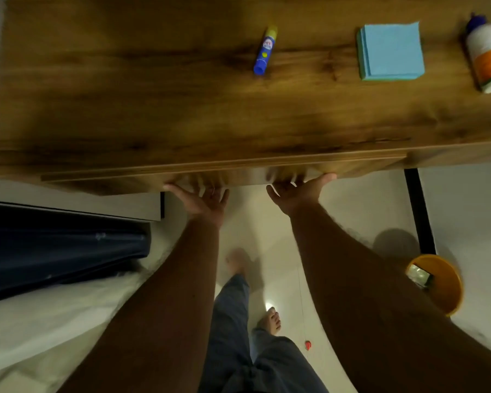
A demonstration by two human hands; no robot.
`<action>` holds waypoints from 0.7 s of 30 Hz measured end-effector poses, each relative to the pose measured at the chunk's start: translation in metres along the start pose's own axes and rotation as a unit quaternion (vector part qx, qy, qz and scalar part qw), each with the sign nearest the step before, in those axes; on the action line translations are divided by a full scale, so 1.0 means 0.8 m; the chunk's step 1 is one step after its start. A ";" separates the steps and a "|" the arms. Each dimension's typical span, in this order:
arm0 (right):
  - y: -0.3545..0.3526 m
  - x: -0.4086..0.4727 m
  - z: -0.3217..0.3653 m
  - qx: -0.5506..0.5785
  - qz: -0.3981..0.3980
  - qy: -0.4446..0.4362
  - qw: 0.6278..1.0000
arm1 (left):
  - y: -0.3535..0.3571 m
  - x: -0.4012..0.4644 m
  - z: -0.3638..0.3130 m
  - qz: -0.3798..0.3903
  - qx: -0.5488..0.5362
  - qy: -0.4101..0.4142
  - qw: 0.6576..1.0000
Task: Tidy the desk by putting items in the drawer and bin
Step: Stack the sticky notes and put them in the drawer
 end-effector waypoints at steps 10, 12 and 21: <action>-0.083 -0.040 -0.043 -0.007 0.000 0.004 1.000 | -0.081 -0.068 0.011 -0.048 0.016 0.023 0.998; -0.102 -0.051 -0.053 -0.004 -0.004 0.006 1.000 | -0.096 -0.086 0.014 -0.058 0.004 0.021 0.998; -0.198 -0.098 -0.099 -0.006 -0.019 0.010 1.000 | -0.177 -0.159 0.031 -0.065 -0.004 0.012 0.998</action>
Point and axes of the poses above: each hand's wrist, its own x-axis towards the middle knuckle, its own y-axis out of the palm, z = x × y, the point moved 9 cm from there along x, towards the middle knuckle, and after that the axes turned 14 degrees about y, right-handed, at the moved point
